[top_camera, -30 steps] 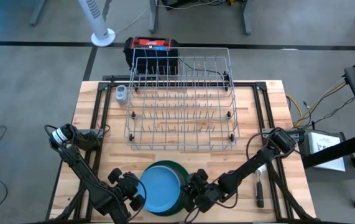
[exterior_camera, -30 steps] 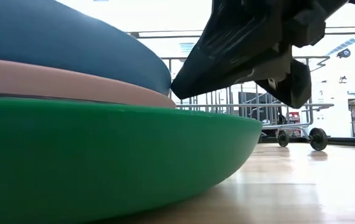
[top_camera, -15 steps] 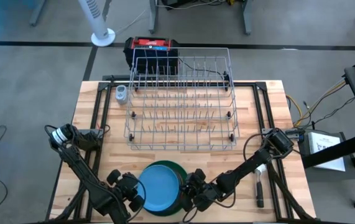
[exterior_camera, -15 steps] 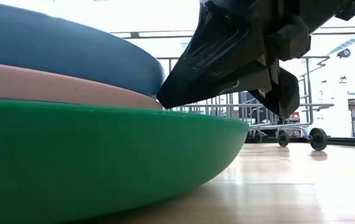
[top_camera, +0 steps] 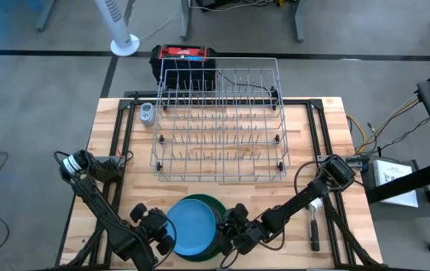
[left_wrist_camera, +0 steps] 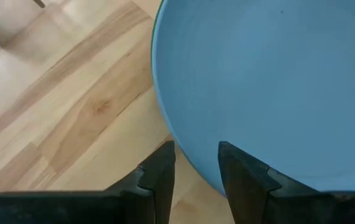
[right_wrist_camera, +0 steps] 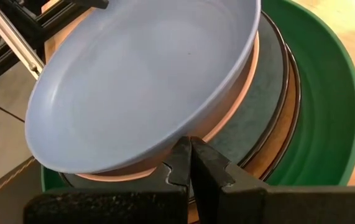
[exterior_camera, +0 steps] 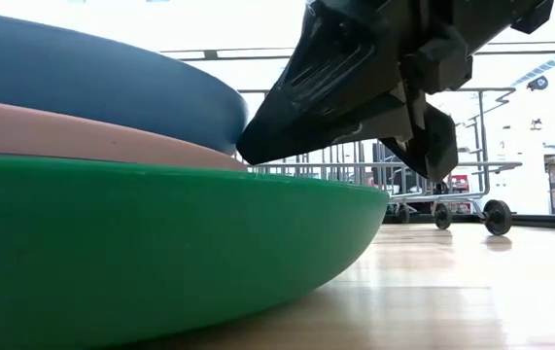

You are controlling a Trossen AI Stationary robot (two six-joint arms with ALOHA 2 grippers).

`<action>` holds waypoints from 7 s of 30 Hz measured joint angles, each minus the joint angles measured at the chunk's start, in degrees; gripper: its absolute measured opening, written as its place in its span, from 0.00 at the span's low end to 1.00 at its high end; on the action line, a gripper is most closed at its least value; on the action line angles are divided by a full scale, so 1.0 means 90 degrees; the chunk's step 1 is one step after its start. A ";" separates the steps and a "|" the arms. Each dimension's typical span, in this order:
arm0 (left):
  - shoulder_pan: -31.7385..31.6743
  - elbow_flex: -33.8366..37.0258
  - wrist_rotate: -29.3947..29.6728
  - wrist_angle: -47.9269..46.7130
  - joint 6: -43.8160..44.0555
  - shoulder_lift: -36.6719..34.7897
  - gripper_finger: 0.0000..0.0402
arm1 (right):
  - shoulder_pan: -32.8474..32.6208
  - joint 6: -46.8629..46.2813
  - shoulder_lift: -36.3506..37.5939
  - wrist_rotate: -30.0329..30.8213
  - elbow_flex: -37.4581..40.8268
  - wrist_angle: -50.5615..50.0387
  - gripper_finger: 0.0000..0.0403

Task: Sort dishes
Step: Put the blue plate into the dish rack

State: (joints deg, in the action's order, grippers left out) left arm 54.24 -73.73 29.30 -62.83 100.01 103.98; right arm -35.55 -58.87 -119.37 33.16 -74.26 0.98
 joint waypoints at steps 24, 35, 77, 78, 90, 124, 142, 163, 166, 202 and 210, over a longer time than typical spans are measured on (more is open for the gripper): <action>-0.0355 0.0000 0.0015 -0.0690 0.0098 -0.0004 0.28 | 0.0024 0.0357 0.0000 0.0145 0.0000 0.0164 0.00; -0.0436 0.0002 0.0027 -0.0450 -0.0224 0.0103 0.28 | 0.0070 0.0499 0.0000 0.0158 0.0000 0.0164 0.00; -0.0478 -0.0772 0.0376 -0.1319 -0.0754 0.0180 0.01 | 0.0066 0.0607 0.0000 0.0164 0.0000 0.0154 0.00; -0.0478 -0.0833 0.0464 -0.1339 -0.0798 0.0180 0.01 | 0.0066 0.0606 0.0000 0.0164 0.0000 0.0154 0.00; -0.0478 -0.1234 0.0907 -0.1873 -0.0821 0.0170 0.01 | 0.0051 0.0516 0.0091 0.0003 0.0000 -0.0159 0.00; -0.0229 -0.2497 0.3969 -0.2376 -0.4145 0.0272 0.00 | -0.0745 -0.0056 0.1746 0.1657 -0.0007 -0.2387 0.00; -0.1201 -0.4722 0.6749 -0.3021 -0.7920 0.0061 0.00 | -0.0884 0.0759 0.2524 0.3313 -0.0005 -0.3095 0.00; -0.6488 -0.4209 0.4628 -0.2385 -1.0169 -0.1390 0.00 | 0.0500 0.1077 0.3352 0.2861 0.0005 -0.5914 0.00; -0.7366 -0.4204 0.3879 -0.1468 -1.1254 -0.1228 0.00 | 0.1175 0.2075 0.3581 0.2285 0.0005 -0.5901 0.00; -1.0328 -0.3432 0.0559 0.3144 -1.4917 -0.0733 0.00 | 0.5907 0.6253 0.6834 -0.3705 0.2629 -0.1525 0.00; -1.0658 -0.3410 -0.0316 0.3145 -1.5479 -0.0733 0.00 | 0.6540 0.6494 0.6779 -0.4398 0.3027 -0.1185 0.00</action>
State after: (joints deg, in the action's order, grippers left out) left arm -41.69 -104.42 26.45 -34.52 -39.30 97.38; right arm 23.31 -0.43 -58.36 -6.42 -47.02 -9.68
